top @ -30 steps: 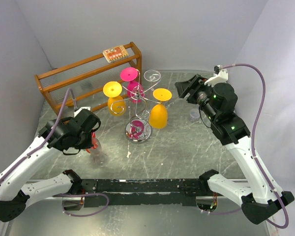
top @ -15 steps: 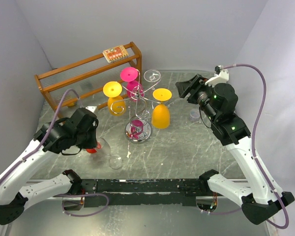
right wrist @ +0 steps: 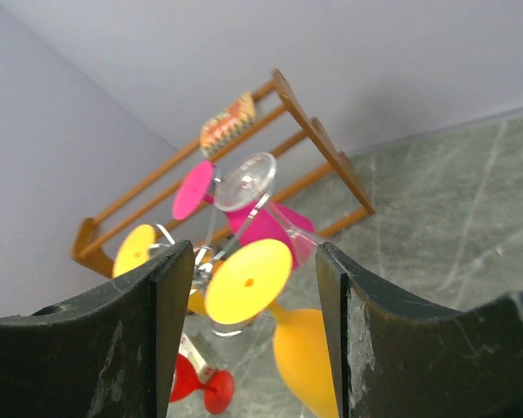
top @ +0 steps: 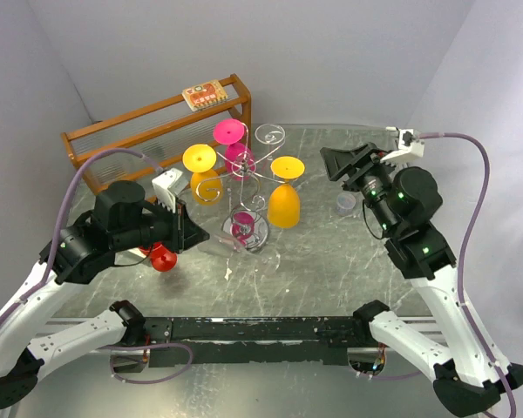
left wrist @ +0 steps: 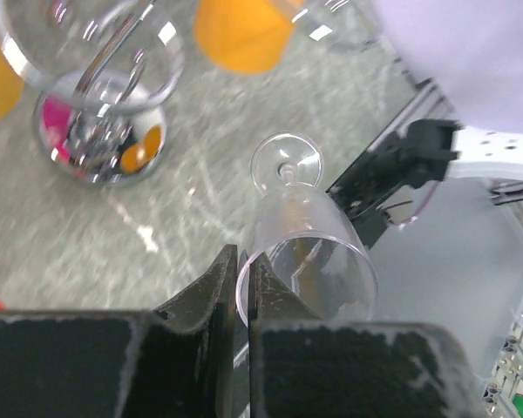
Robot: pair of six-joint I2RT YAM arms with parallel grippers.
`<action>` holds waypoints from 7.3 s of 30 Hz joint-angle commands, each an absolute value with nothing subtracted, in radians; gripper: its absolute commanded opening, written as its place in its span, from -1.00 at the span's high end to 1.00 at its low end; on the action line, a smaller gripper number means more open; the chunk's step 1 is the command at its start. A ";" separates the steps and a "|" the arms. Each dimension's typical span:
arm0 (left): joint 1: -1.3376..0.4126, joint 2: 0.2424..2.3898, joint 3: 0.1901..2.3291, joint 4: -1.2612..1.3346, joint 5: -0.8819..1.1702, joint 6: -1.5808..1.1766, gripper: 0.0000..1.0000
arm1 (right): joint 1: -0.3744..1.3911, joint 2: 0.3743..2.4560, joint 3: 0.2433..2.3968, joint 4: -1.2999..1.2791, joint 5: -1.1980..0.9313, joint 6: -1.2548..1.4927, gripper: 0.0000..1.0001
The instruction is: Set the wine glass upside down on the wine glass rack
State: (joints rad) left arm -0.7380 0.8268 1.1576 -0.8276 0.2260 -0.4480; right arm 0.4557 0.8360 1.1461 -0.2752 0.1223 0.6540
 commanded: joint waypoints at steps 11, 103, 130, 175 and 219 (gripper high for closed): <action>-0.744 0.836 1.245 -0.159 0.294 -0.457 0.86 | 0.454 0.710 1.122 0.092 -0.084 0.704 -0.19; -0.744 1.006 1.024 0.491 0.388 -0.573 0.13 | 0.454 0.928 0.971 0.487 -0.214 1.260 1.00; -0.744 0.863 1.081 0.256 0.468 -0.449 -0.49 | 0.454 0.777 1.103 0.109 -0.626 0.496 1.00; -0.743 0.891 1.075 0.106 0.127 -0.433 -0.54 | 0.657 1.003 1.099 -0.331 -0.508 0.061 1.00; -0.744 0.963 1.114 0.008 0.144 -0.408 -0.53 | 0.701 1.126 1.040 -0.163 -0.529 0.041 1.00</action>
State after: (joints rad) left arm -0.7372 0.9630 1.0817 0.0109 0.1612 -0.4248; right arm 0.6949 1.1278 1.0412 -0.2283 -0.4648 0.0498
